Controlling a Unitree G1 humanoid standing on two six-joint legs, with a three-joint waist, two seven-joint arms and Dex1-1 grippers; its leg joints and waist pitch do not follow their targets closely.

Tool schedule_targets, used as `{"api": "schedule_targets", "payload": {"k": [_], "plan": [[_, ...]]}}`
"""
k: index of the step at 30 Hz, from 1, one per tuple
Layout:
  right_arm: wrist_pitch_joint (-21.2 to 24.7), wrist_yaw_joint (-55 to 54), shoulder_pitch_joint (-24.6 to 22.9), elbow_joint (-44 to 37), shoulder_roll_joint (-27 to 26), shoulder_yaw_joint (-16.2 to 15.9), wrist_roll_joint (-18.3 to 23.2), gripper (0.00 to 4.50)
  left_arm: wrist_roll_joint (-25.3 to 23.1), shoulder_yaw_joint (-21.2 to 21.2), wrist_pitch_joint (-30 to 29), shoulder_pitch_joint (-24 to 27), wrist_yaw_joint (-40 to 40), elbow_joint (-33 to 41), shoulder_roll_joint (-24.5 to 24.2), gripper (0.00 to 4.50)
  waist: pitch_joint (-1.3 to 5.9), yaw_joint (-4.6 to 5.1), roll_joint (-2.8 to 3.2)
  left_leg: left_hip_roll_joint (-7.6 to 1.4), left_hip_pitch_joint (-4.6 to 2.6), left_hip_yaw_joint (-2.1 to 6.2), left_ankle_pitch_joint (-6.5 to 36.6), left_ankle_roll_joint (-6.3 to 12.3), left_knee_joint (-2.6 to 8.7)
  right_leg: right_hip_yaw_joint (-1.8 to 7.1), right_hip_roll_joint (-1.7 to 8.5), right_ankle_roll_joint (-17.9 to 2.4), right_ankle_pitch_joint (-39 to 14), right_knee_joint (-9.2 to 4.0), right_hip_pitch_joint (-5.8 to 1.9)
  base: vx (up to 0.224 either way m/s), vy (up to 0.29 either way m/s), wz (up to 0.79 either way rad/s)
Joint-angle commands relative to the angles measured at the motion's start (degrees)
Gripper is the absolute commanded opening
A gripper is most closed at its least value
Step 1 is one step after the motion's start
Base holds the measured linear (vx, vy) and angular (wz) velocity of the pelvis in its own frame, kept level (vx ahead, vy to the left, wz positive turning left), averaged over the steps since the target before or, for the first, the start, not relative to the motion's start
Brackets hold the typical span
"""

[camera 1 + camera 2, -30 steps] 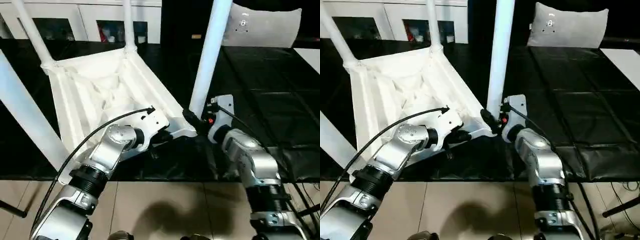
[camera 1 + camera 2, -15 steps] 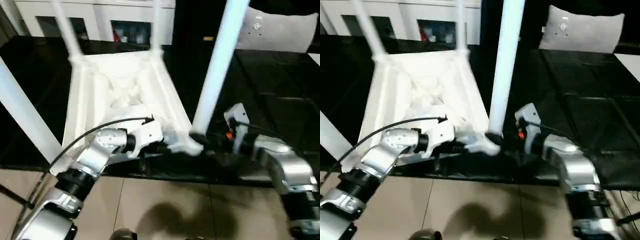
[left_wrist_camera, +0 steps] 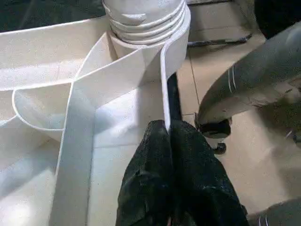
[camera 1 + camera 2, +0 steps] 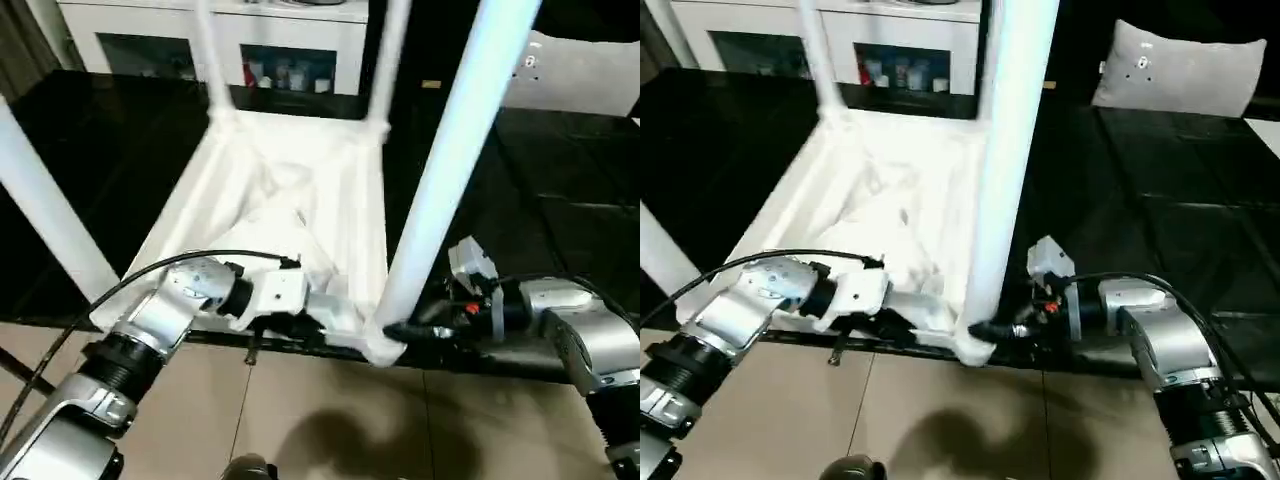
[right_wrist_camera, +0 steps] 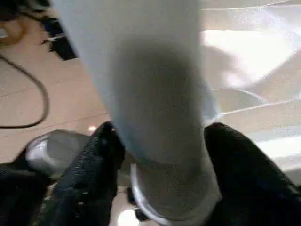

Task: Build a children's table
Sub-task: Rotate leg to tighten

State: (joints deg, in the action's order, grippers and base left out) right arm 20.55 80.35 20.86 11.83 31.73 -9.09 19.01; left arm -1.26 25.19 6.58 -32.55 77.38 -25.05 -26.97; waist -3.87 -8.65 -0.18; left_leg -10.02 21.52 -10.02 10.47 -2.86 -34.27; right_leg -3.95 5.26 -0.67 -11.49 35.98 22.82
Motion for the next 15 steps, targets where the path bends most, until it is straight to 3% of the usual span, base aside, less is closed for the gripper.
{"api": "schedule_targets", "payload": {"k": [1,8,11,13,15], "plan": [[0.76,1.79,0.89,-1.41,0.91,-0.47,1.26,2.59,-1.62,2.15,1.42,-0.65,1.86,0.52,0.12,0.0,4.14,0.22,-0.15,-3.58,-0.9,0.85,10.74,2.46,4.15,2.81,3.92,-14.65,-7.54,-4.06,-2.87,0.0,0.0,0.0],[3.05,4.4,0.35,-2.05,1.15,-0.58,3.26,2.18,-0.88,1.74,1.28,-0.97,2.66,-0.47,-0.03,0.0,4.18,0.03,-0.09,-3.49,-0.82,0.83,9.46,2.89,3.98,2.77,3.89,-14.95,-5.59,-3.85,-2.8,0.0,0.0,0.0],[5.28,2.33,-0.34,-3.33,0.25,0.5,4.73,2.08,1.08,0.76,-1.77,-0.38,2.78,0.43,0.57,0.0,4.09,0.07,0.02,-3.5,-0.84,0.81,9.52,2.68,4.06,2.79,3.8,-14.99,-5.76,-3.82,-2.78,0.0,0.0,0.0],[6.99,-3.08,-0.42,-4.18,-1.78,1.61,4.86,2.06,1.72,-0.12,-5.6,-0.14,1.22,1.39,1.37,0.0,4.05,0.13,0.04,-3.54,-0.85,0.87,9.64,2.41,4.15,2.78,3.81,-15.08,-5.86,-3.8,-2.77,0.0,0.0,0.0],[7.78,-14.71,1.04,-2.5,-6.5,3.33,1.79,2.06,2.63,-1.84,-10.53,-0.48,-2.32,1.94,3.5,0.0,3.58,0.91,-0.02,-3.27,-0.78,0.92,12.21,0.94,4.5,2.84,3.87,-14.12,-10.89,-4.33,-2.55,0.0,0.0,0.0]]}}
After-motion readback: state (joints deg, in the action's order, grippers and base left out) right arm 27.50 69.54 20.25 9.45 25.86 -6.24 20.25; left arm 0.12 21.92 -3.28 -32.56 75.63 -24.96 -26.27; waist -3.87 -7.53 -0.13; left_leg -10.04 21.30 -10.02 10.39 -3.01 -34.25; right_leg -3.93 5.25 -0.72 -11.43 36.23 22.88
